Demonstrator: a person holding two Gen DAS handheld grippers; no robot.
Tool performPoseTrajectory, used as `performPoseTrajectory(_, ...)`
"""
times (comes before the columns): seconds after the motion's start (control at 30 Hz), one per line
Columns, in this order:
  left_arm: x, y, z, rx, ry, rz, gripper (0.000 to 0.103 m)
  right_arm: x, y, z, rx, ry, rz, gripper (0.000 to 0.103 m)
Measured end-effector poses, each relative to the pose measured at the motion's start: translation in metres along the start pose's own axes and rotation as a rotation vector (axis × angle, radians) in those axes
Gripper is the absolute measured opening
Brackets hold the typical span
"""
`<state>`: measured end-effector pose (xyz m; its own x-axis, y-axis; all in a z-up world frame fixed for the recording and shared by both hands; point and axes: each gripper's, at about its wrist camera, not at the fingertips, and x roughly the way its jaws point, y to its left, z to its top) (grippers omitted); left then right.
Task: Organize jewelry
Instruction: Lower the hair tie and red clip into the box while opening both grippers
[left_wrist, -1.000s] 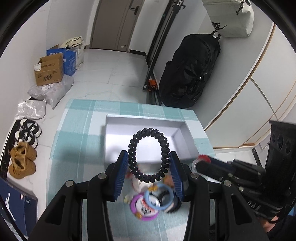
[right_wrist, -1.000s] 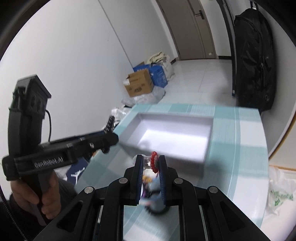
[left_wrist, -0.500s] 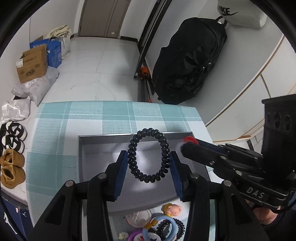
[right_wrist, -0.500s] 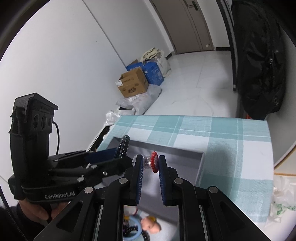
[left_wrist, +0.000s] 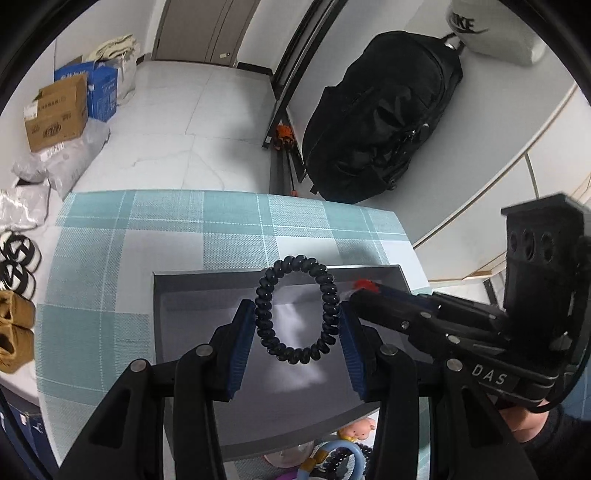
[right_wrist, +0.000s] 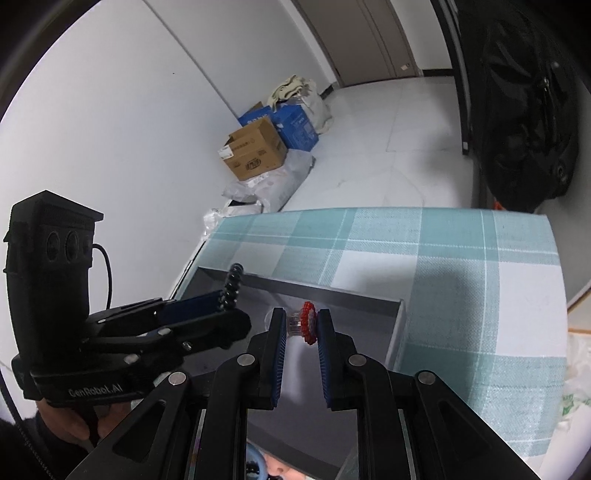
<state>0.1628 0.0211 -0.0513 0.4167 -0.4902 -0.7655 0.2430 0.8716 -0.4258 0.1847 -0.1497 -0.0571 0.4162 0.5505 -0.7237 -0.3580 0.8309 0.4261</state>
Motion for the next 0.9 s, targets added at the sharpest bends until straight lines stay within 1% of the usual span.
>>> performPoseTrajectory(0.03,0.000,0.000,0.001,-0.001,-0.001,0.010,0.044,-0.001,0.000,0.000,-0.001,0.000,0.007,0.018)
performPoseTrajectory(0.07,0.000,0.000,0.001,-0.004,0.002,0.017,0.046,-0.001,0.000,0.000,-0.003,0.000,0.009,0.018)
performPoseTrajectory(0.13,0.000,0.003,0.001,-0.020,0.004,-0.006,0.050,-0.005,0.001,0.000,-0.017,-0.018,0.003,0.019)
performPoseTrajectory(0.17,-0.001,0.004,0.001,-0.028,-0.004,-0.025,0.051,-0.008,0.002,0.000,-0.022,-0.024,0.006,0.023)
performPoseTrajectory(0.2,-0.002,0.006,0.001,-0.041,-0.010,-0.036,0.059,-0.009,0.003,0.000,-0.025,-0.027,0.008,0.028)
performPoseTrajectory(0.23,-0.003,0.007,0.002,-0.050,-0.012,-0.043,0.061,-0.012,0.003,-0.001,-0.028,-0.039,0.010,0.040)
performPoseTrajectory(0.27,-0.005,0.007,0.002,-0.056,-0.020,-0.052,0.061,-0.016,0.004,-0.001,-0.028,-0.053,0.013,0.045)
performPoseTrajectory(0.3,-0.008,0.008,0.002,-0.061,-0.036,-0.052,0.061,-0.020,0.004,-0.002,-0.028,-0.069,0.018,0.045)
performPoseTrajectory(0.33,-0.011,0.008,0.003,-0.063,-0.049,-0.046,0.061,-0.024,0.005,-0.002,-0.032,-0.083,0.022,0.049)
performPoseTrajectory(0.37,-0.011,0.007,0.003,-0.064,-0.054,-0.042,0.061,-0.029,0.005,-0.003,-0.037,-0.097,0.025,0.056)
performPoseTrajectory(0.4,-0.014,0.007,0.003,-0.065,-0.066,-0.036,0.061,-0.033,0.006,-0.003,-0.040,-0.115,0.025,0.059)
performPoseTrajectory(0.47,-0.019,0.007,0.001,-0.066,-0.091,-0.021,0.061,-0.044,0.007,-0.005,-0.043,-0.157,0.026,0.071)
performPoseTrajectory(0.5,-0.021,0.007,0.000,-0.063,-0.101,-0.015,0.061,-0.049,0.007,-0.007,-0.046,-0.177,0.025,0.072)
performPoseTrajectory(0.53,-0.024,0.005,-0.002,-0.053,-0.112,0.009,0.062,-0.052,0.008,-0.008,-0.048,-0.188,0.025,0.072)
performPoseTrajectory(0.6,-0.027,0.003,-0.005,-0.036,-0.126,0.044,0.062,-0.058,0.009,-0.010,-0.051,-0.207,0.027,0.076)
performPoseTrajectory(0.63,-0.029,0.003,-0.007,-0.033,-0.133,0.056,0.062,-0.060,0.009,-0.012,-0.051,-0.215,0.027,0.080)
performPoseTrajectory(0.7,-0.035,0.001,-0.013,-0.030,-0.156,0.077,0.062,-0.065,0.011,-0.016,-0.052,-0.232,0.027,0.082)
performPoseTrajectory(0.8,-0.044,0.000,-0.021,-0.030,-0.177,0.112,0.062,-0.070,0.012,-0.021,-0.057,-0.247,0.026,0.087)
performPoseTrajectory(0.9,-0.050,0.000,-0.032,-0.040,-0.178,0.140,0.062,-0.076,0.015,-0.029,-0.058,-0.254,0.024,0.094)
